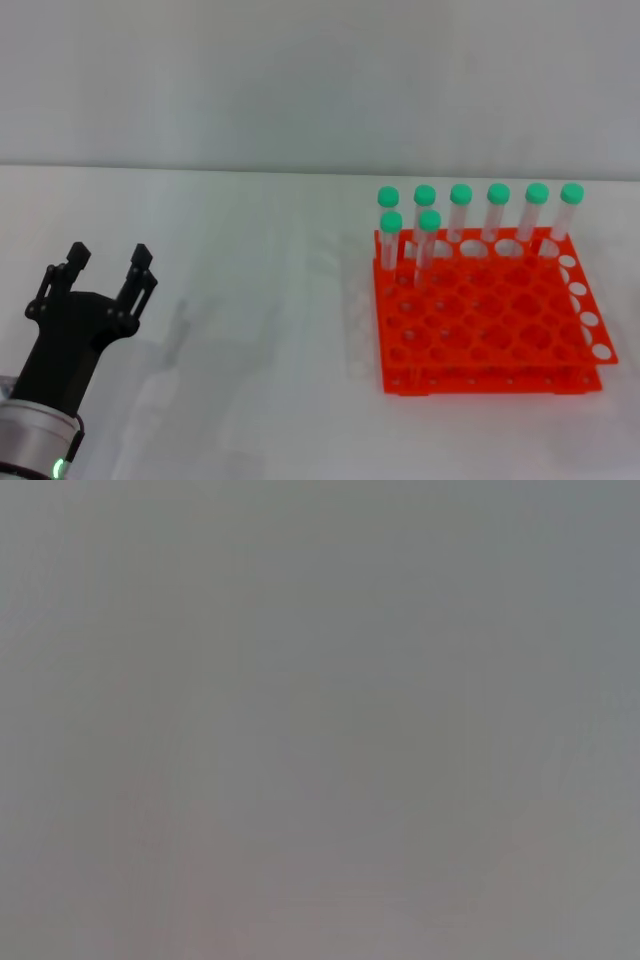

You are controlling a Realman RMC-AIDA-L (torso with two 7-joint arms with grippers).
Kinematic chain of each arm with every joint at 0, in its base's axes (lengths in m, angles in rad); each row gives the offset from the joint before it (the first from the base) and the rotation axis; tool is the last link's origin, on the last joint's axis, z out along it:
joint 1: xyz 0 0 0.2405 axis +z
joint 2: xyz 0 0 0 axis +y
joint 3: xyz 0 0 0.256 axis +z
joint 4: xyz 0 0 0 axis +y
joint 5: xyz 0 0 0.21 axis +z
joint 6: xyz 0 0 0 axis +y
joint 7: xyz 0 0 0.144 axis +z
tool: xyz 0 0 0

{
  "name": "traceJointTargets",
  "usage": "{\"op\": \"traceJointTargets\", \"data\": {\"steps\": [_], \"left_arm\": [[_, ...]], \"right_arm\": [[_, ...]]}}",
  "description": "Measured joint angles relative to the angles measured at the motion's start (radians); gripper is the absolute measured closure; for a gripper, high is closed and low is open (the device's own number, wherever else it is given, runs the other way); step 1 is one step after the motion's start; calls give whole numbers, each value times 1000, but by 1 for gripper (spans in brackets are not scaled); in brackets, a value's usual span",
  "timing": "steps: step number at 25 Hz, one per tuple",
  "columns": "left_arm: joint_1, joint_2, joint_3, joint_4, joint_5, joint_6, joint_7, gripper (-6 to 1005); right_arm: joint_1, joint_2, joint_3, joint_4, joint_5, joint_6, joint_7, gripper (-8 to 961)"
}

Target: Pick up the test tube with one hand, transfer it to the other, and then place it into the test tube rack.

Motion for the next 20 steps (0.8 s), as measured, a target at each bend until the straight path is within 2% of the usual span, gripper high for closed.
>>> {"op": "traceJointTargets", "data": {"steps": [4, 10, 20], "left_arm": [[-20, 1, -20, -21, -1, -44, -55, 251], [-46, 1, -21, -48, -1, -79, -95, 252], [-47, -1, -15, -48, 5, -105, -97, 252]], "right_arm": [[-11, 2, 80, 54, 1, 41, -17, 76], [-5, 4, 85, 64, 0, 91, -22, 76], [15, 7, 89, 64, 0, 157, -51, 76]]}}
